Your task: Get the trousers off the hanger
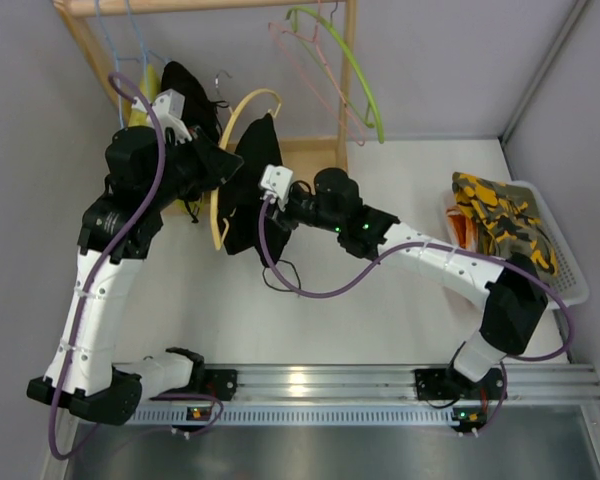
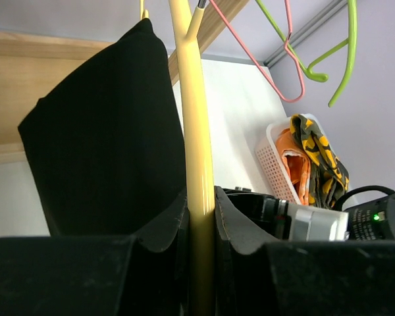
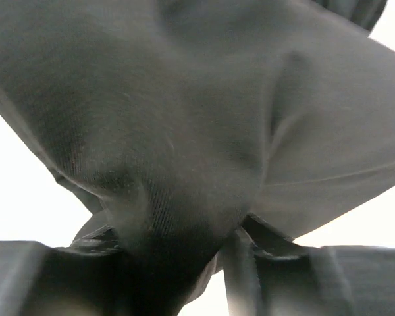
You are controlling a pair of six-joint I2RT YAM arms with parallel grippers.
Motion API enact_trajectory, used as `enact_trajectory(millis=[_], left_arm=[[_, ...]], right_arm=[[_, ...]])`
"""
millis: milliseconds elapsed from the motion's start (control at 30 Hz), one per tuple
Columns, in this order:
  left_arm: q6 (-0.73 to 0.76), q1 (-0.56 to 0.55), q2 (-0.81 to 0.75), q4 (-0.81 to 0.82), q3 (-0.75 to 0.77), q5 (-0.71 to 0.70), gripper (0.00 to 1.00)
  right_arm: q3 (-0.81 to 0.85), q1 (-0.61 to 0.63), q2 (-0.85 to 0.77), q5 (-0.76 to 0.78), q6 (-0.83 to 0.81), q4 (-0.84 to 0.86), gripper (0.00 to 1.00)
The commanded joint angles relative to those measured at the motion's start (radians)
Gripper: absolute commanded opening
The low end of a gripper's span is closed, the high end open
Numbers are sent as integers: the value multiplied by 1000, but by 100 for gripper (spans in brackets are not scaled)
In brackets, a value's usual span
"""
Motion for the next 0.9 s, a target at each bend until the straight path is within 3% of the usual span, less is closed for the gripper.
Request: enact_trajectory(millis=[0,67,100,167,200,300,533,867], left_arm=[[-9,5,-16,180,76,20,0],[-9,5,-18,180,76,23,0],[-10,5,-16,180,77,23,0],[-12,7,-18,180,76,23,0],[-13,5,-18,180,76,26,0],[-16,5,-19,180,76,29,0],[2,5,-44,180,36,15,0],[8,5,-73,180,-79,-6,0]], right_arm=[[53,21,-6,-78,-5,69,39],[47,19,-13,-84,-13,59,42],[39,19,-15,-89,-13,55,50],[33,19,-21,-98,-22,46,48],[30,21,-23,-98,-26,46,30],[25,19,-20,-64,-26,72,0],[87,4,-20,71,29,78,0],[140,-7,-185,89,15,3,0]])
